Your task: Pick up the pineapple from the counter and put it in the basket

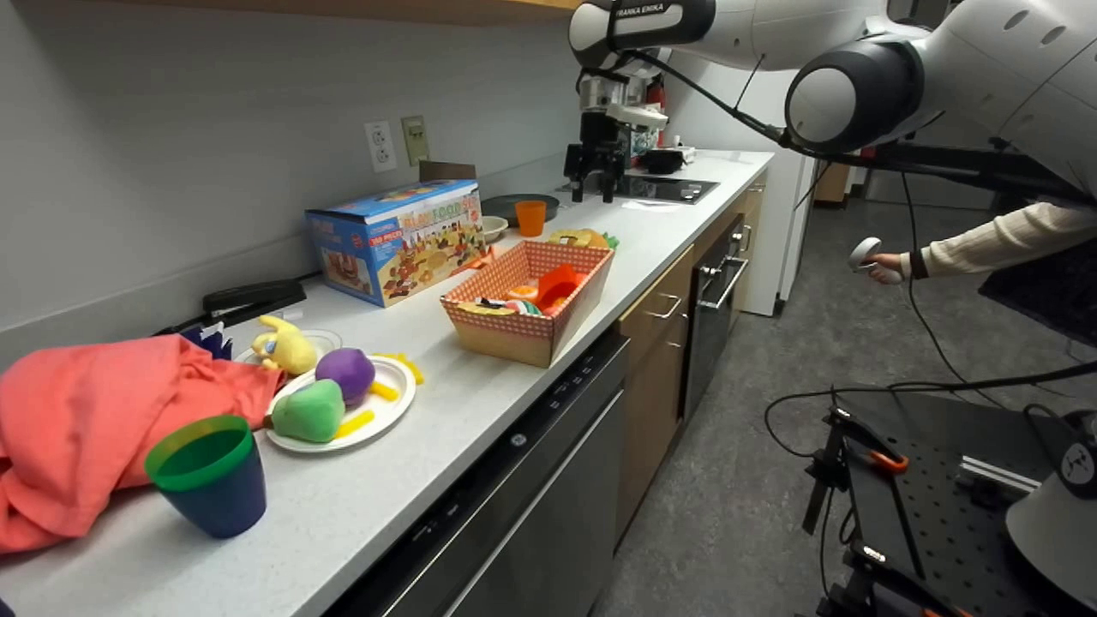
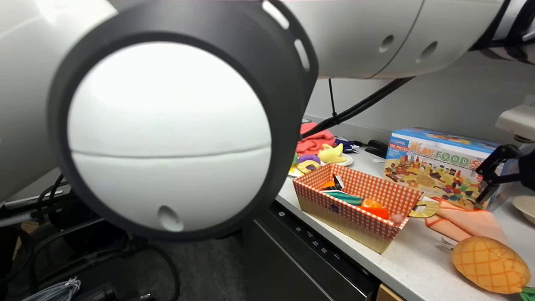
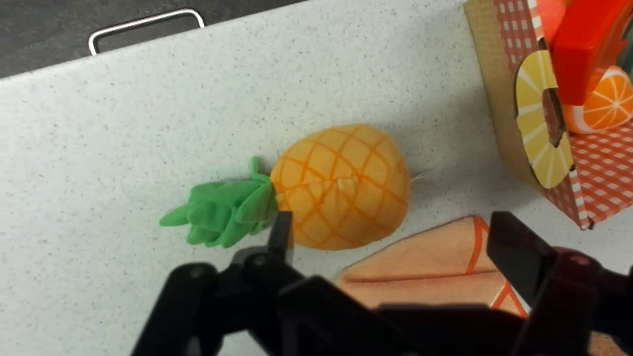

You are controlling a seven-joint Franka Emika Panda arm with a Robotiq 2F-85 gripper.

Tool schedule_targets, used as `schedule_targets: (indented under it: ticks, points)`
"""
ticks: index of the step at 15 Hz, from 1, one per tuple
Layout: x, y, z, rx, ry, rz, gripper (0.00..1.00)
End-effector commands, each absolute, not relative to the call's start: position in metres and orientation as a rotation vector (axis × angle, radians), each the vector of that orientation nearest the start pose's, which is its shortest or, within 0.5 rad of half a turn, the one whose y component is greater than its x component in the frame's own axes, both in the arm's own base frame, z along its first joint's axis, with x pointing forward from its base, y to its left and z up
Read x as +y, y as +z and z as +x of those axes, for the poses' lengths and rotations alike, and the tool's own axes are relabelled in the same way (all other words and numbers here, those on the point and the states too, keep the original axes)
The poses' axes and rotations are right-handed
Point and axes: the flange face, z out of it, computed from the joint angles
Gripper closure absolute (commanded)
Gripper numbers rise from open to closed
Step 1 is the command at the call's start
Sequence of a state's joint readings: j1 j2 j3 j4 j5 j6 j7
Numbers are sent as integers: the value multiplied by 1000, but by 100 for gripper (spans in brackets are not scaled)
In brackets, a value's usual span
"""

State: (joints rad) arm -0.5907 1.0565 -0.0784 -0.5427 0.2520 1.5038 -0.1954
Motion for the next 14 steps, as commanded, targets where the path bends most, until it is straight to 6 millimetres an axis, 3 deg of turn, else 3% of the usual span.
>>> schedule_targets:
  ticks: [1, 5, 10, 11, 12, 14]
  points:
    - [-443, 355, 644, 667, 57, -2860, 0]
    - [-455, 317, 635, 679, 126, -2850, 0]
    - [-456, 302, 635, 667, 152, -2862, 0]
    - [-456, 302, 635, 663, 150, -2872, 25]
    - [-454, 304, 636, 656, 149, -2875, 26]
    - [-453, 308, 638, 638, 137, -2891, 42]
